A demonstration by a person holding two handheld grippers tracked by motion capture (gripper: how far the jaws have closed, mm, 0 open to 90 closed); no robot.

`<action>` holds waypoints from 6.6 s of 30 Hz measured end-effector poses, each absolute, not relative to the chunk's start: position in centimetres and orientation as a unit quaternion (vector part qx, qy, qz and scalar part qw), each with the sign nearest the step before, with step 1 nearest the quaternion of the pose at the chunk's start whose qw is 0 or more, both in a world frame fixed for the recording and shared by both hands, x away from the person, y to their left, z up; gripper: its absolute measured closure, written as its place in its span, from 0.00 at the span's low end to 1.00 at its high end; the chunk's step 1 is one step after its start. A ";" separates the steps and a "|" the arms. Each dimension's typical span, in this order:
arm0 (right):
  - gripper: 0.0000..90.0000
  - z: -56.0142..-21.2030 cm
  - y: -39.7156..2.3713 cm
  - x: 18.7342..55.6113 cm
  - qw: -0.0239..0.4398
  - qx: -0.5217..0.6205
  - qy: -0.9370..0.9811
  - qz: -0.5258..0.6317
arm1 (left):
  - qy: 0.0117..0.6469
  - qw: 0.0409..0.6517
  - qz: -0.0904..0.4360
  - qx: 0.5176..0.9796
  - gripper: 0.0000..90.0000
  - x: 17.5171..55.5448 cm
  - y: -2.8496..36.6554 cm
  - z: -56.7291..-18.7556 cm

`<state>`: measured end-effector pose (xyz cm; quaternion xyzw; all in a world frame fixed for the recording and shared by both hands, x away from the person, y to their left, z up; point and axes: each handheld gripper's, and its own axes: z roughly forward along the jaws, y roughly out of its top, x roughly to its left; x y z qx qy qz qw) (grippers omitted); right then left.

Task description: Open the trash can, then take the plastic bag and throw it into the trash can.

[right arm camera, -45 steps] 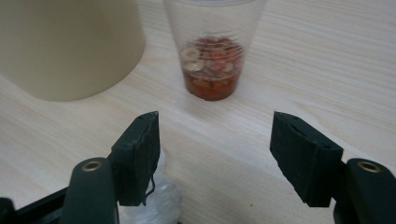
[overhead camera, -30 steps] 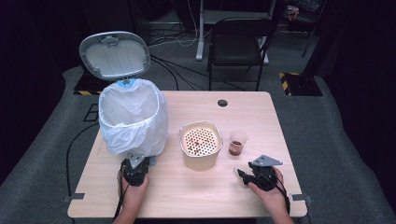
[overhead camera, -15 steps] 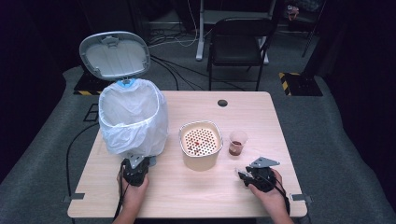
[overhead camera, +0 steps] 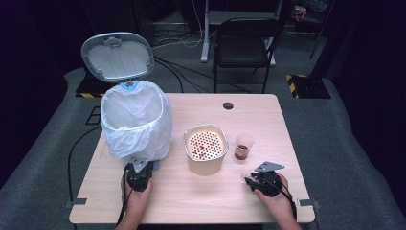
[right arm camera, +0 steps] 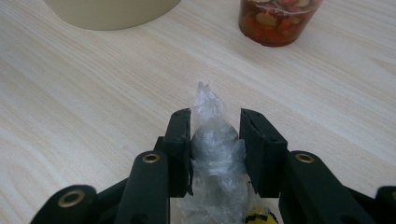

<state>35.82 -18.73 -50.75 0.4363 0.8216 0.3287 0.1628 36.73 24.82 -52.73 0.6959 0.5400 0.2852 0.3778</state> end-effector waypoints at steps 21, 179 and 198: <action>0.72 -42.8 -18.3 35.8 0.165 0.397 0.815 0.388 | 0.542 0.374 0.286 0.696 1.00 36.8 24.9 -52.7; 0.72 -26.8 14.4 48.9 0.132 0.198 0.839 0.490 | 0.559 0.381 0.274 0.684 1.00 36.7 24.7 -52.7; 0.58 -26.4 13.1 48.5 0.152 0.203 0.827 0.502 | 0.557 0.379 0.277 0.685 1.00 36.7 24.6 -52.7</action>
